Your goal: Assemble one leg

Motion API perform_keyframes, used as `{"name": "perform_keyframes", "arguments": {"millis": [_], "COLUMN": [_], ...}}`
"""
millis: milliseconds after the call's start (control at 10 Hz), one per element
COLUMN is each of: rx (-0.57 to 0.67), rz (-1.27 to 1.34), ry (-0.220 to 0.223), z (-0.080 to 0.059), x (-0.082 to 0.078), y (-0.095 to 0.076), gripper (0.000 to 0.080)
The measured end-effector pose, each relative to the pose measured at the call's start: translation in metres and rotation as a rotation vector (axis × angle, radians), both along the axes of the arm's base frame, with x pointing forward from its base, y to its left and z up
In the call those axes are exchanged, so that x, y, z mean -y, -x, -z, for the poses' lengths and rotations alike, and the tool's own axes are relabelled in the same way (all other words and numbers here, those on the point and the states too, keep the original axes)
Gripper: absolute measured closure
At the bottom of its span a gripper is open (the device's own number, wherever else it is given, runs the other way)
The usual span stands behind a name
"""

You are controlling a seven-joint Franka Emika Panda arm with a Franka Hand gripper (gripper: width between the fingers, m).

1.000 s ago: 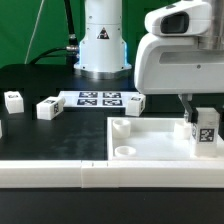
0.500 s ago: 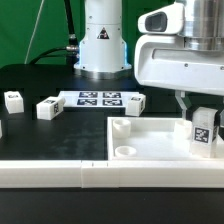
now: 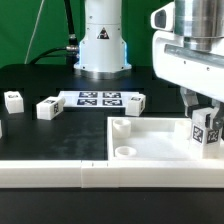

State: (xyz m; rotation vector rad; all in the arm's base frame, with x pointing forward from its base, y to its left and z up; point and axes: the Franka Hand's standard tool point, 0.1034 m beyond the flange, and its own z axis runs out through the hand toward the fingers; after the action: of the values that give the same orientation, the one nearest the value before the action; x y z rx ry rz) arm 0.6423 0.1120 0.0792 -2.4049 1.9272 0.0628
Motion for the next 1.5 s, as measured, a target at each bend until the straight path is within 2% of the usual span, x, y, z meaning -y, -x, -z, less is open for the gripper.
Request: {"name": "perform_keyframes", "arguments": {"millis": [200, 500, 600, 700, 800, 900, 1100, 1500], "rx": [-0.013, -0.027, -0.025, -0.023, -0.033, -0.028, -0.012, 0.023], "rz": [0.115, 0.254, 0.22, 0.174, 0.128, 0.067, -0.137, -0.613], "ry": [-0.022, -0.029, -0.029, -0.029, -0.029, -0.03, -0.031, -0.013], "z": [0.0, 0.0, 0.001, 0.001, 0.001, 0.001, 0.001, 0.0], "x": [0.0, -0.001, -0.001, -0.002, -0.002, -0.002, -0.004, -0.01], "y": [0.0, 0.001, 0.001, 0.001, 0.002, 0.002, 0.003, 0.004], "gripper": [0.0508, 0.0508, 0.0437, 0.03, 0.03, 0.0179, 0.0152, 0.015]}}
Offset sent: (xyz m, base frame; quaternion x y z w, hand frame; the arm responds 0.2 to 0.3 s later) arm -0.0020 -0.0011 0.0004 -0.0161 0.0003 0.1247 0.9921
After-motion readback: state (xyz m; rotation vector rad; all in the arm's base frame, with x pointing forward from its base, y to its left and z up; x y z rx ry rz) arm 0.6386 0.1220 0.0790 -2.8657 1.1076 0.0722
